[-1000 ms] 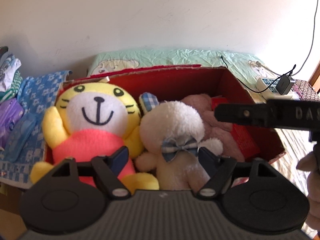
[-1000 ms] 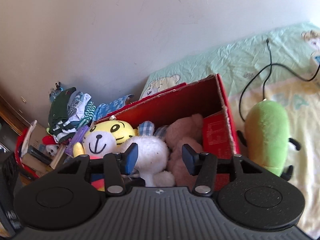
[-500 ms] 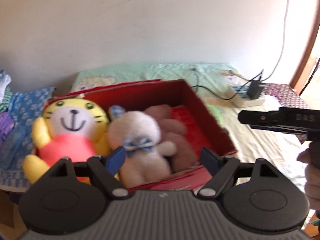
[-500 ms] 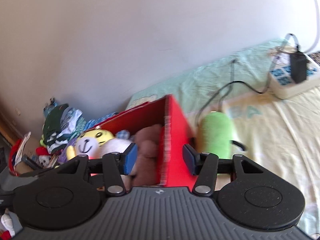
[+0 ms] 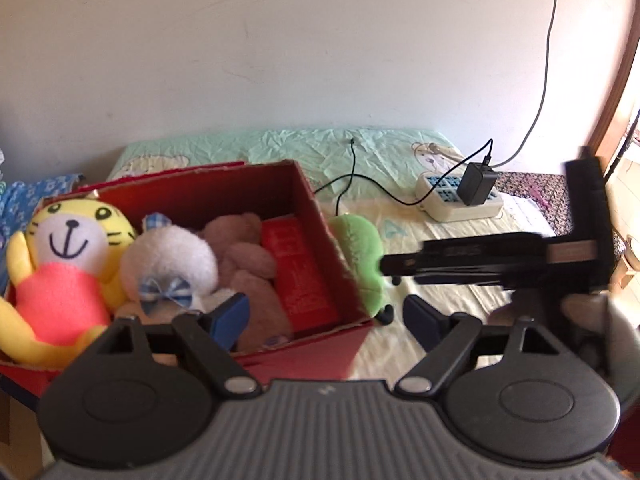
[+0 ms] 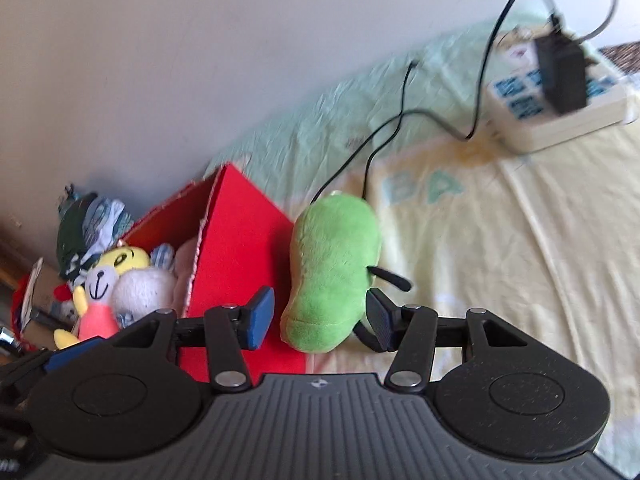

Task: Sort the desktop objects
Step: 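Withdraw the right gripper from the box toward the green plush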

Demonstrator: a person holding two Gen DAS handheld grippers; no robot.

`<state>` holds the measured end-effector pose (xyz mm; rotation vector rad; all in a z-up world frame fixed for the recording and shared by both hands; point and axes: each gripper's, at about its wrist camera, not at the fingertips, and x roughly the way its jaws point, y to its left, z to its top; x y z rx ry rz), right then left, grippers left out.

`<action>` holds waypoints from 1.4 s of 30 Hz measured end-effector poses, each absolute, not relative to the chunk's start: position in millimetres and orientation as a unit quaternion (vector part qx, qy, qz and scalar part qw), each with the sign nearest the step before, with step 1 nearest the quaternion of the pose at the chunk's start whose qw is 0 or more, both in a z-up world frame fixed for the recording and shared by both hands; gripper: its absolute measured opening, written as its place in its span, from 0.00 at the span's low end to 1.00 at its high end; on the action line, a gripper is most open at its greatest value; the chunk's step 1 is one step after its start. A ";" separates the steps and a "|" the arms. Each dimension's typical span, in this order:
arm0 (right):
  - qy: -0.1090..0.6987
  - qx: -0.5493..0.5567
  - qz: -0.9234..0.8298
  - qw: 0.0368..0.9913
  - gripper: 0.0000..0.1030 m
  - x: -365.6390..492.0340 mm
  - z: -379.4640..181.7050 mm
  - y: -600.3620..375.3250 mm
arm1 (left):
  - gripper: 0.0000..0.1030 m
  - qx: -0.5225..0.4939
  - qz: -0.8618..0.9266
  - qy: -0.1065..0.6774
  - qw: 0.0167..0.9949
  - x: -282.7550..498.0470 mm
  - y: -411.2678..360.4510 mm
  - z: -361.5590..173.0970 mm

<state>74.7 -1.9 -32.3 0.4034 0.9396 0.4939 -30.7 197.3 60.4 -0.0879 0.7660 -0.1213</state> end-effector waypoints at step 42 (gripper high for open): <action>0.448 0.099 0.325 0.827 0.61 128.8 -42.1 -8.1 | 0.90 0.009 -0.082 0.380 0.921 -15.5 111.2 46.9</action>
